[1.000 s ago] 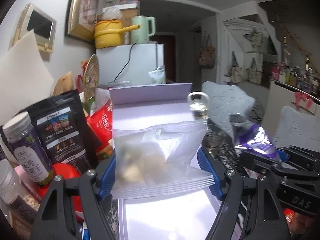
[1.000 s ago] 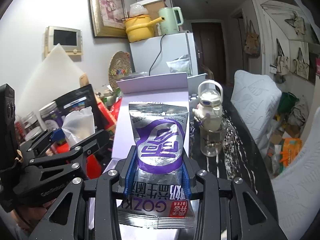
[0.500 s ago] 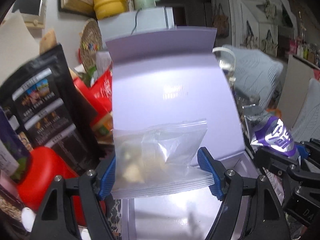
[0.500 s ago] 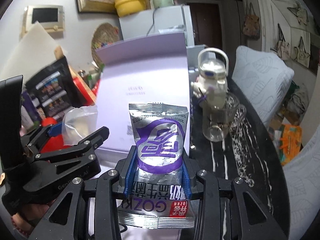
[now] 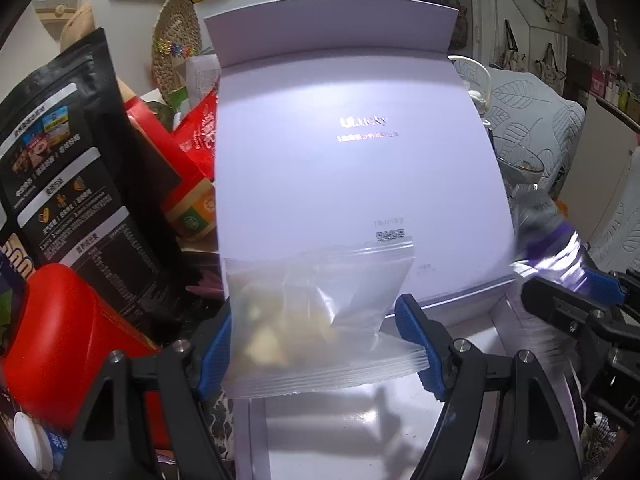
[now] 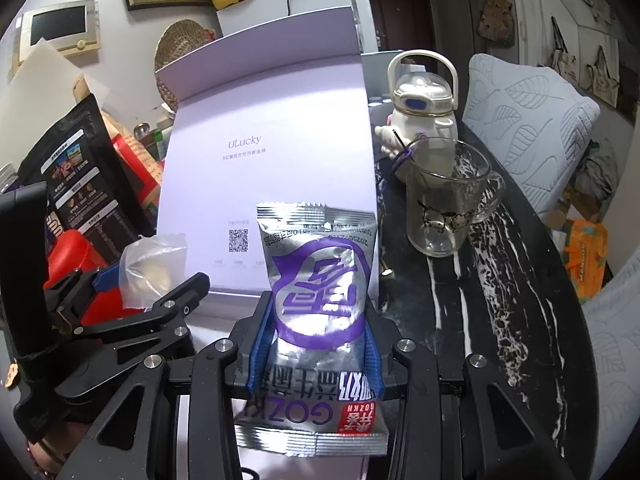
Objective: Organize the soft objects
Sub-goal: 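Carry the zip bag and packet into the lavender box and release both, then withdraw both open tools from the box back toward the pile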
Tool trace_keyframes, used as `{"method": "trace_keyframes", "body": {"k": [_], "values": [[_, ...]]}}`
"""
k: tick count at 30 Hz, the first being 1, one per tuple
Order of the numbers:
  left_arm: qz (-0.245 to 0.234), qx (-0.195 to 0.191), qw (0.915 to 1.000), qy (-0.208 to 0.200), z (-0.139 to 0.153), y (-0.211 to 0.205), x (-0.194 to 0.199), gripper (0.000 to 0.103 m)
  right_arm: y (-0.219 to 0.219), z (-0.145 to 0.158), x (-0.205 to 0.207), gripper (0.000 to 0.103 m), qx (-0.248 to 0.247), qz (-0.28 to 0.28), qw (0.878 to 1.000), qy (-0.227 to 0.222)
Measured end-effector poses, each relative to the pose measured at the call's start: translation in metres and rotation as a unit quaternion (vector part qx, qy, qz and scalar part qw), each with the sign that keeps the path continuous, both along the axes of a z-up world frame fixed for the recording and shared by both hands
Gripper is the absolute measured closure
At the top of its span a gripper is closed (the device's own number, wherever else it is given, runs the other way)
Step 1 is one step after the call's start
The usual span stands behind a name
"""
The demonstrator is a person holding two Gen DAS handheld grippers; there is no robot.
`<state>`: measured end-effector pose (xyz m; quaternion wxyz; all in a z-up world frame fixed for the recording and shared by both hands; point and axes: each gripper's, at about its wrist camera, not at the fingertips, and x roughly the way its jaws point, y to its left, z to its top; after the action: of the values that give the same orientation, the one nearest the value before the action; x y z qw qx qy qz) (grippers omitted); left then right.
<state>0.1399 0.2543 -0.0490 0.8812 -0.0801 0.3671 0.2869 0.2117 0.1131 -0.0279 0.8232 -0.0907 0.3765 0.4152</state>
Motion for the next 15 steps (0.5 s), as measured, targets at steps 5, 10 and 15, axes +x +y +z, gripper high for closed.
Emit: {"method": "trace_keyframes", "body": {"k": [5,10,15], "values": [[0.006,0.000,0.9999,0.012,0.001,-0.001,0.002,0.027,-0.002,0.005,-0.003,0.044,-0.001,-0.003,1.000,-0.018],[0.017,0.012,0.9997,0.010,0.007,-0.004,-0.002,0.027,-0.006,0.009,-0.005,0.044,-0.003,-0.009,1.000,-0.021],[0.018,0.019,0.9996,0.005,0.014,-0.010,-0.006,0.027,-0.012,0.015,-0.009,0.044,0.000,-0.014,1.000,-0.026]]}}
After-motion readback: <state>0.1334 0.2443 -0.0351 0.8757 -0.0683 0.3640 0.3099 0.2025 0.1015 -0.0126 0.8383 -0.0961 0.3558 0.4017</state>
